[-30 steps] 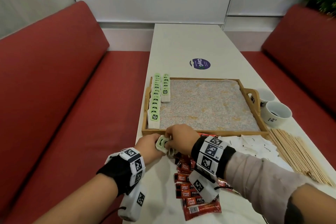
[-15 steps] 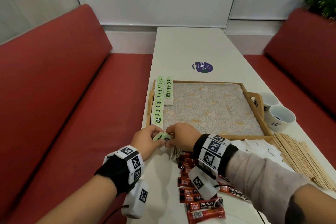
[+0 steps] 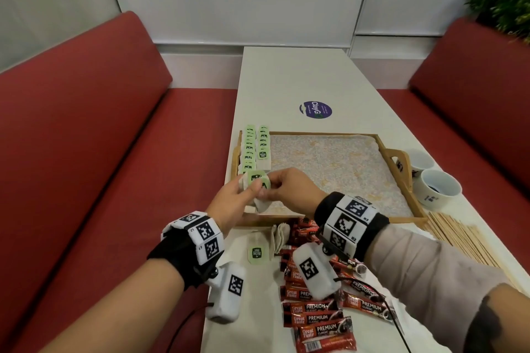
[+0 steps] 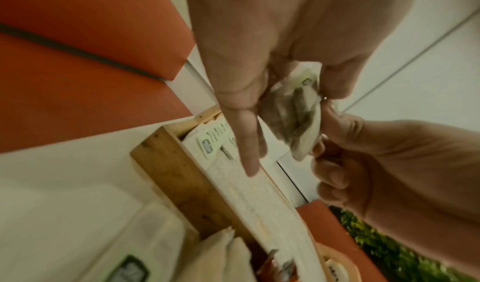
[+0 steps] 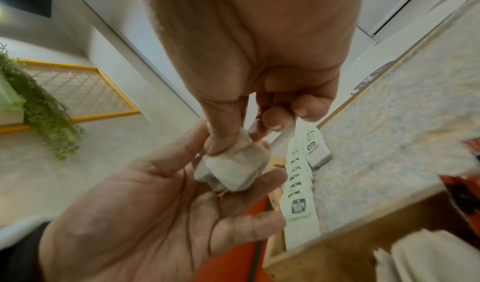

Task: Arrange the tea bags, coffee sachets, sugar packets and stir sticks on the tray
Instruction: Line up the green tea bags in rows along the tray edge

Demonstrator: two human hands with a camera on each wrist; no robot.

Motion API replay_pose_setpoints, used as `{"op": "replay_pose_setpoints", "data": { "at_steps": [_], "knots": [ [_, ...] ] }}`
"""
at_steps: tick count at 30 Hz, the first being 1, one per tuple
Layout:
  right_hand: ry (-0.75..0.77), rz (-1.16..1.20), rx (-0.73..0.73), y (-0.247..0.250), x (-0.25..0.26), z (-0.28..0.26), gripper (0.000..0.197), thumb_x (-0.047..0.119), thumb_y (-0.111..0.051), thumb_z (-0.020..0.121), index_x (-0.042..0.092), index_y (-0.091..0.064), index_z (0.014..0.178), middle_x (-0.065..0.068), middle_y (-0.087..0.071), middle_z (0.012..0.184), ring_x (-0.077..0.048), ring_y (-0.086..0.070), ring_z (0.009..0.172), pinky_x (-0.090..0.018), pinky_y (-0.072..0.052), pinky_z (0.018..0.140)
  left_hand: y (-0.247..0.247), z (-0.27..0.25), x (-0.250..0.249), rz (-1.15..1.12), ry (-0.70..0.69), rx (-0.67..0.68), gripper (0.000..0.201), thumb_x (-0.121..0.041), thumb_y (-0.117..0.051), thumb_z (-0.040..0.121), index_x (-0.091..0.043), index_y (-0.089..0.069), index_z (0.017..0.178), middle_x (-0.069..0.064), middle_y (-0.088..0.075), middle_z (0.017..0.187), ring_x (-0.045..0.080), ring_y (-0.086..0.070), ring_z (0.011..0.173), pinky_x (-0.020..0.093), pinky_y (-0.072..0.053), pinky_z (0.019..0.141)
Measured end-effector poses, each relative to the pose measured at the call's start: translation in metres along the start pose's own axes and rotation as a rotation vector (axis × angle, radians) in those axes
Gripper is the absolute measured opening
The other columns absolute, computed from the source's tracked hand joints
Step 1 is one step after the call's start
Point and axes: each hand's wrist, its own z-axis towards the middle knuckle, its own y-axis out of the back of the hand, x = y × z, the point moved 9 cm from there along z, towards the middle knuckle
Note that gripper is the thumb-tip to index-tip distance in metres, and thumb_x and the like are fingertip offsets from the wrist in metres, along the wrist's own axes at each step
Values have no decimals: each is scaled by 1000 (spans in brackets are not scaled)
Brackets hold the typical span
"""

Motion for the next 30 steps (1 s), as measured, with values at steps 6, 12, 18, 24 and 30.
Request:
{"op": "replay_pose_setpoints", "data": {
  "at_steps": [6,12,18,24,30],
  "knots": [
    [13,114,-104,24,10,6,10,15,-65,89,7,-69,94,8,-59,66,9,-48,37,-6,-34,40,-12,9,-18,-229,6,124,25,-13,-50,95,-16,-55,119,8,-66,103,19,-65,92,29,-59,72],
    [0,178,-222,35,6,15,17,13,-73,82,14,-57,78,5,-58,64,-4,-50,49,-19,-41,50,-7,13,-21,-273,-16,111,24,-5,-51,94,-18,-56,113,8,-69,102,16,-70,88,24,-58,69],
    [14,173,-237,33,7,17,21,18,-76,79,9,-57,81,5,-56,67,-9,-50,60,-24,-43,60,0,19,-21,-350,-11,27,26,-17,-48,97,-12,-53,122,9,-69,101,17,-71,78,26,-59,58],
    [11,192,-237,38,9,16,23,17,-70,86,10,-51,74,2,-57,65,-11,-51,52,-22,-45,53,4,23,-26,-354,-32,-36,23,-17,-45,99,-15,-55,120,10,-70,105,20,-71,82,27,-59,58],
    [13,234,-264,43,9,18,18,16,-66,88,5,-52,85,-3,-63,70,-13,-53,46,-26,-45,51,9,27,-24,-336,-29,-84,25,-12,-49,98,-12,-55,121,9,-70,105,19,-71,82,28,-60,64]
  ]
}}
